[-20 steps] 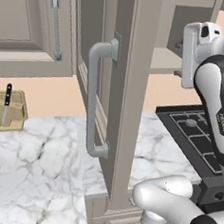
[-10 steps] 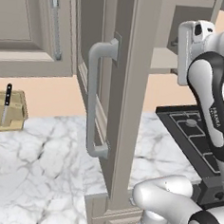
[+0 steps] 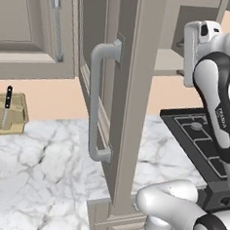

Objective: There is a bowl on the dining counter. Grab a lemon wedge from the fridge and place it in the bowl. Then get the liquor bottle and glass cup from the cabinet and place them next to the bowl.

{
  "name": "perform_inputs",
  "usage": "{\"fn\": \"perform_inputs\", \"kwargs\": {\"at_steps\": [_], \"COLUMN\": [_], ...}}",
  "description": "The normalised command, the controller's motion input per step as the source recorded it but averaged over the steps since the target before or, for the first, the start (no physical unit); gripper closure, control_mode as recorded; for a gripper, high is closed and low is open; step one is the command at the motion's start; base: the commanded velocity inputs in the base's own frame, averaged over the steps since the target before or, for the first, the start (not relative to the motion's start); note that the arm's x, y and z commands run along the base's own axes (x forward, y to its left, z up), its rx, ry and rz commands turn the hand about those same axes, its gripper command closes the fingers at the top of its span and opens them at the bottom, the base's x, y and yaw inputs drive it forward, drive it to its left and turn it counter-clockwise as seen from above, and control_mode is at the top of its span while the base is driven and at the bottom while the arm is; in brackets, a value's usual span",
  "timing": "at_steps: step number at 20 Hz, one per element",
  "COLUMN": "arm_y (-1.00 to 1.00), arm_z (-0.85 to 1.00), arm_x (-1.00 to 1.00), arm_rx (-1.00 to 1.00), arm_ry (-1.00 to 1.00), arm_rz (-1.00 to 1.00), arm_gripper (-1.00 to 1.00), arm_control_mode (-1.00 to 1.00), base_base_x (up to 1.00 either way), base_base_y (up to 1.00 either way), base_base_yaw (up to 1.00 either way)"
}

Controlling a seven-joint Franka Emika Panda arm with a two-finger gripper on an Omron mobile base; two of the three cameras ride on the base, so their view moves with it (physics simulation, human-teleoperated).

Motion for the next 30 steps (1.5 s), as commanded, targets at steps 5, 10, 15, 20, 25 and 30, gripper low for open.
{"fn": "perform_inputs", "kwargs": {"at_steps": [5,10,15,20,25,30], "arm_y": [-0.02,0.0,0.0,0.0,-0.01,0.0], "arm_z": [0.0,0.0,0.0,0.0,0.0,0.0], "arm_x": [0.14,0.15,0.1,0.11,0.07,0.29], "arm_rx": [0.0,0.0,0.0,0.0,-0.02,-0.03], "arm_ry": [0.0,0.0,-0.01,-0.01,-0.04,0.0], "arm_rz": [0.0,0.0,0.0,0.0,0.0,0.0], "arm_gripper": [-1.0,-1.0,-1.0,-1.0,-1.0,-1.0], "arm_control_mode": [-1.0,-1.0,-1.0,-1.0,-1.0,-1.0], "base_base_x": [0.0,0.0,0.0,0.0,0.0,0.0], "base_base_y": [0.0,0.0,0.0,0.0,0.0,0.0], "base_base_yaw": [0.0,0.0,0.0,0.0,0.0,0.0]}}
